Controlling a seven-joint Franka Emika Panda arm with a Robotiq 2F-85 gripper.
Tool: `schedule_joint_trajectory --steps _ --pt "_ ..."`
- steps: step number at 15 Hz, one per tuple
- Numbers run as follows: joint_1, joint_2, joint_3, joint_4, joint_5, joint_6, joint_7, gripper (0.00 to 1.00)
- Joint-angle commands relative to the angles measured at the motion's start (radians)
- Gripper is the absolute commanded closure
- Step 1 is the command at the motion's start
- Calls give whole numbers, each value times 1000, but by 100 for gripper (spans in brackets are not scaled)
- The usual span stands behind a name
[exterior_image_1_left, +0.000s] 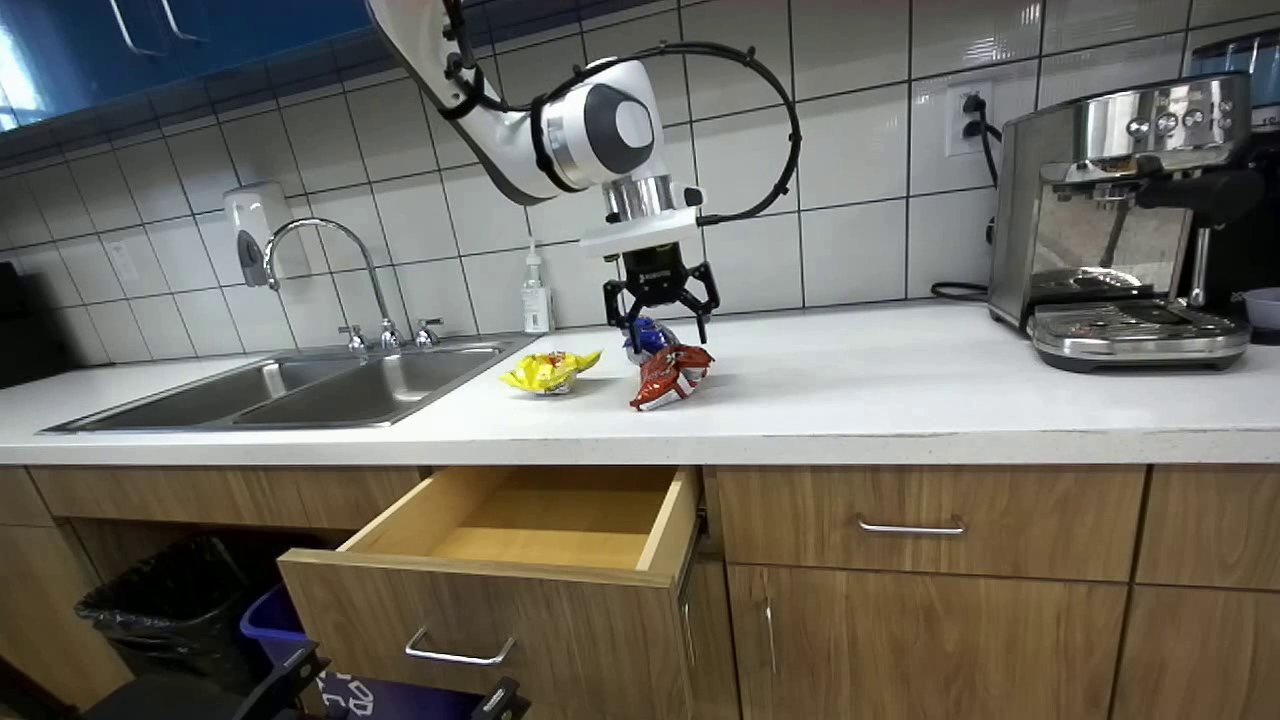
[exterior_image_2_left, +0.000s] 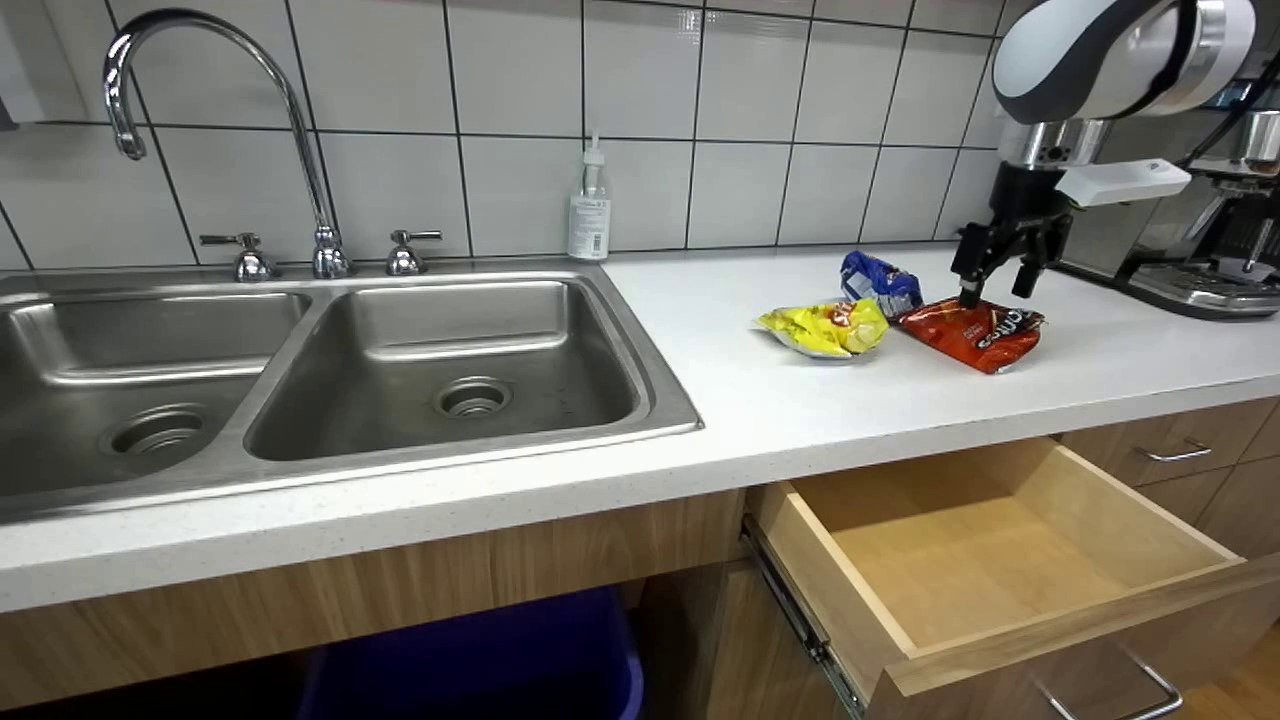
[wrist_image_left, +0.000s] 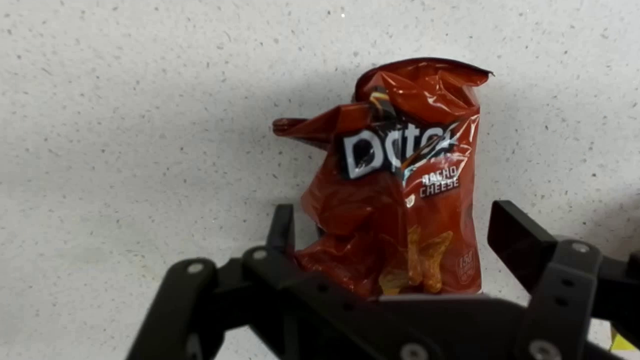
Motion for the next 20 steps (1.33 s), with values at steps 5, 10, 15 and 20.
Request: schedule_joint_trajectory --steps 5,10,15,20 --pt "-30 21 26 41 -25 -29 -25 9" --pt "-33 16 25 38 -26 -27 -29 58" --pt "-35 14 27 32 -23 -23 -32 97" --pt "-37 9 28 27 -20 -23 -33 100"
